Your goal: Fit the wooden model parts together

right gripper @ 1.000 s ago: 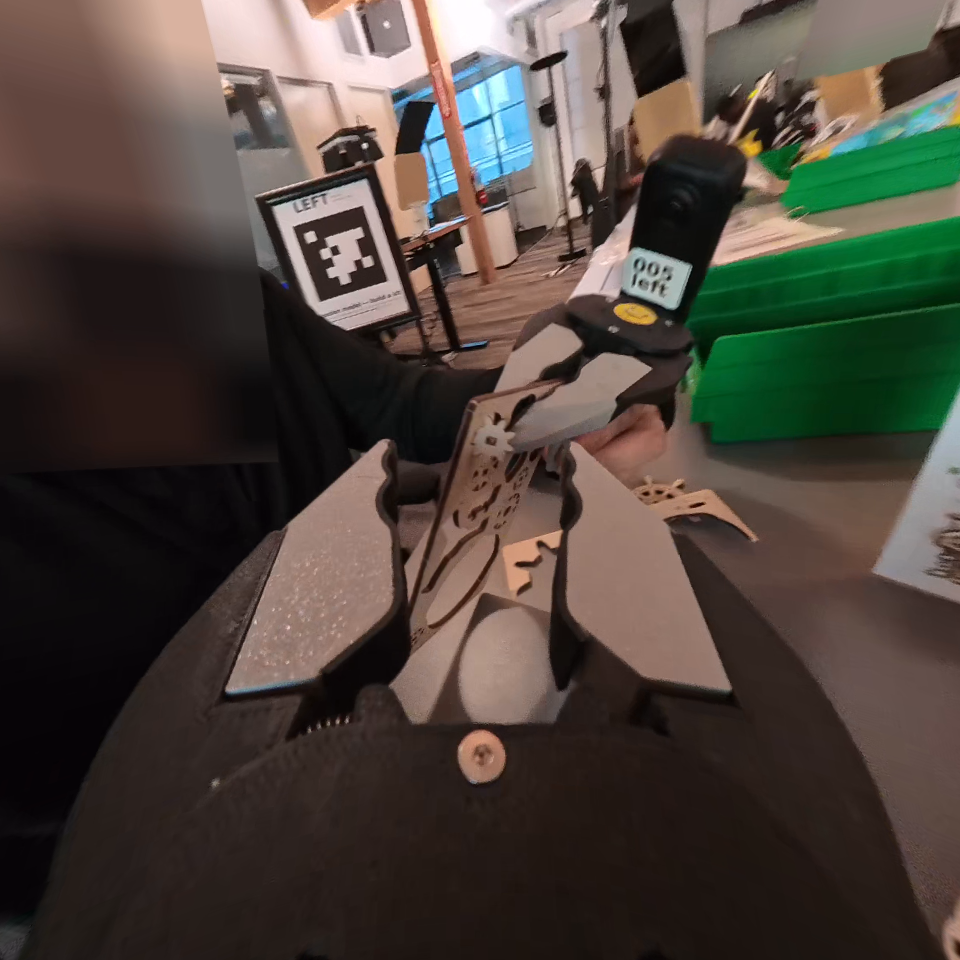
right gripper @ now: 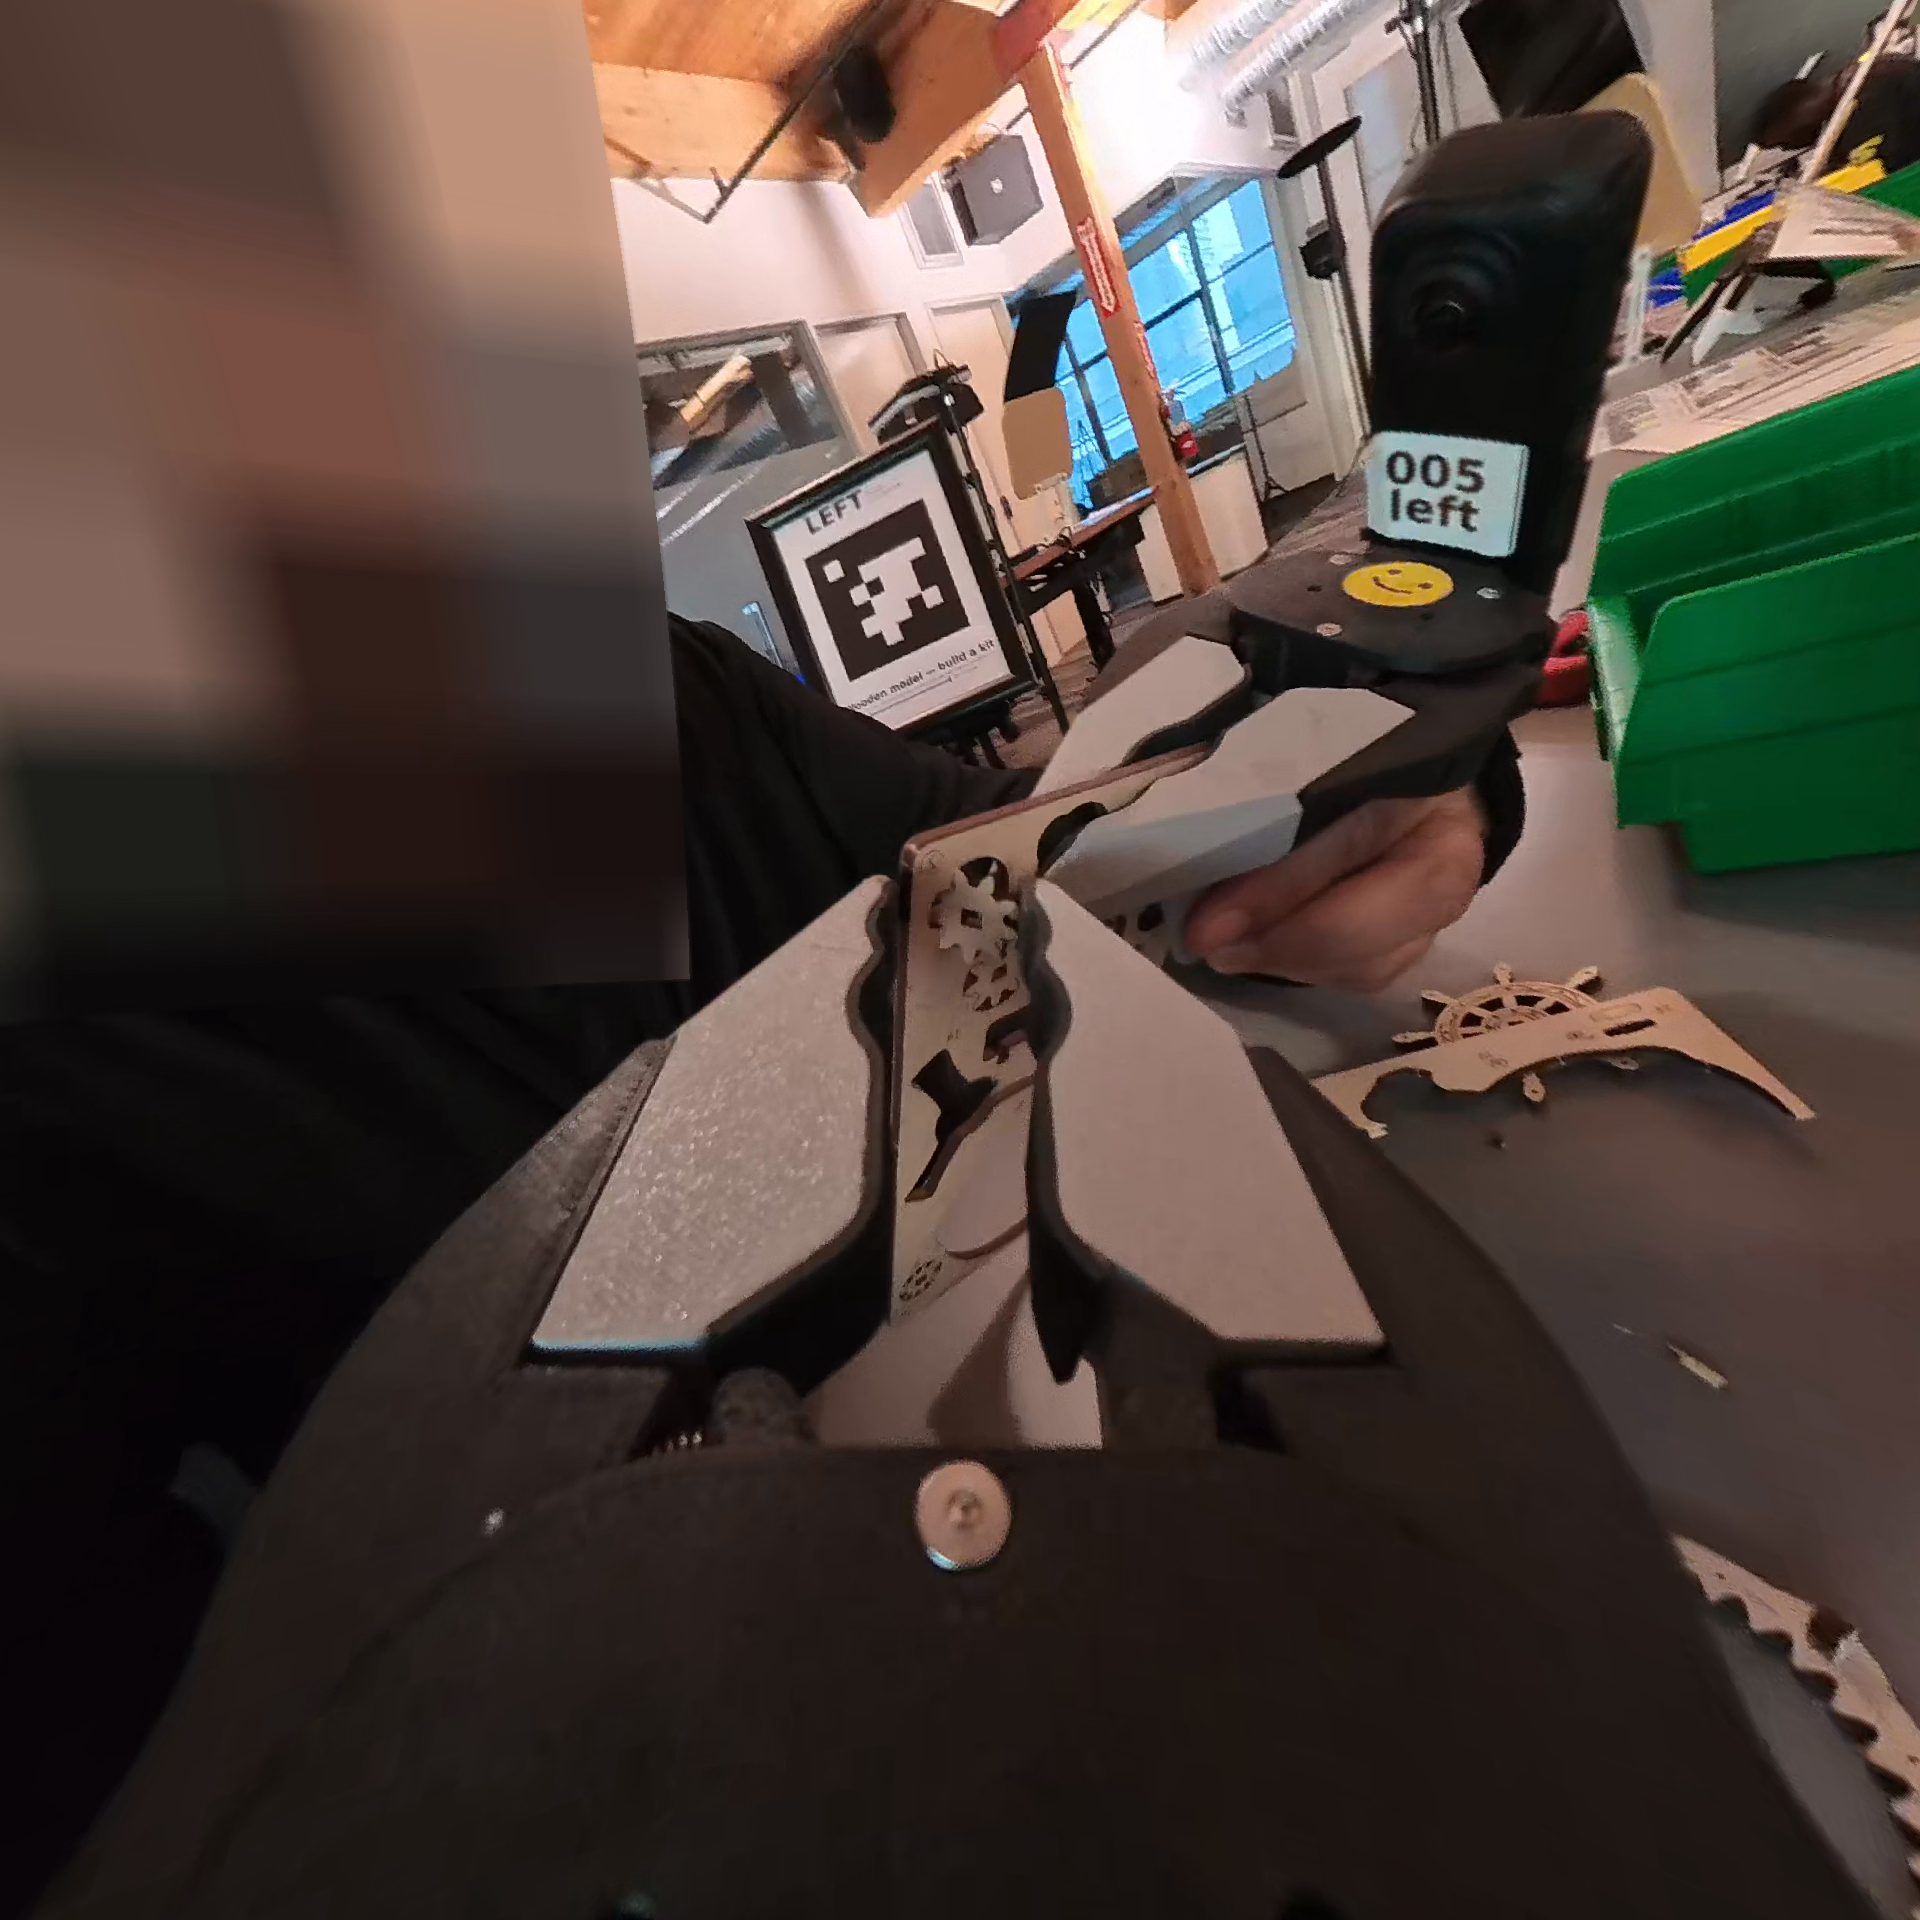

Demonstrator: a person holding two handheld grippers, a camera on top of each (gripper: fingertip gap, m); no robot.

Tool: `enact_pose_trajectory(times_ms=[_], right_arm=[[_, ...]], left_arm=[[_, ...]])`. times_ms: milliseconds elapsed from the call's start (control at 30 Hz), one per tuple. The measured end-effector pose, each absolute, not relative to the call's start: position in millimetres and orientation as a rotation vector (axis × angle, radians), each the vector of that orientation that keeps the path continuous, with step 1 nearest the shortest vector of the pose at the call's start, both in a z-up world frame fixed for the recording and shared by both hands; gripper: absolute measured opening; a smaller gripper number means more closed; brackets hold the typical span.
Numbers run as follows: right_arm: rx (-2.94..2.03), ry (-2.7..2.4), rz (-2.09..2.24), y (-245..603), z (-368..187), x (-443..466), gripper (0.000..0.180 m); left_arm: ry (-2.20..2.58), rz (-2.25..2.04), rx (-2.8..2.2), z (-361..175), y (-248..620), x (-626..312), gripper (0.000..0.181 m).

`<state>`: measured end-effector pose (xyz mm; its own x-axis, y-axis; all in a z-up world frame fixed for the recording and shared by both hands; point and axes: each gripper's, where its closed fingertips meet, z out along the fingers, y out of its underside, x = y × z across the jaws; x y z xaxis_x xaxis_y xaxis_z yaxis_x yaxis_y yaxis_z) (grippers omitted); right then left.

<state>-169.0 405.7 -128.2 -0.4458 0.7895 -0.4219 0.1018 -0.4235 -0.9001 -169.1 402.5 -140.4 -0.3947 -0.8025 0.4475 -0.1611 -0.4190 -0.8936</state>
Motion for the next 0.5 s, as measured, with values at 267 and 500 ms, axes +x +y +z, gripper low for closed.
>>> enact_pose_trajectory(times_ms=[267, 500], right_arm=[[-1.299, -1.325, 1.890, 401, -135, -165, 0.019], [-1.369, -1.313, 1.805, 402, -143, -160, 0.018]], left_arm=[[1.363, -1.837, -1.383, -146, 399, -166, 0.000], [1.369, -1.801, -1.415, -152, 399, -162, 0.001]])
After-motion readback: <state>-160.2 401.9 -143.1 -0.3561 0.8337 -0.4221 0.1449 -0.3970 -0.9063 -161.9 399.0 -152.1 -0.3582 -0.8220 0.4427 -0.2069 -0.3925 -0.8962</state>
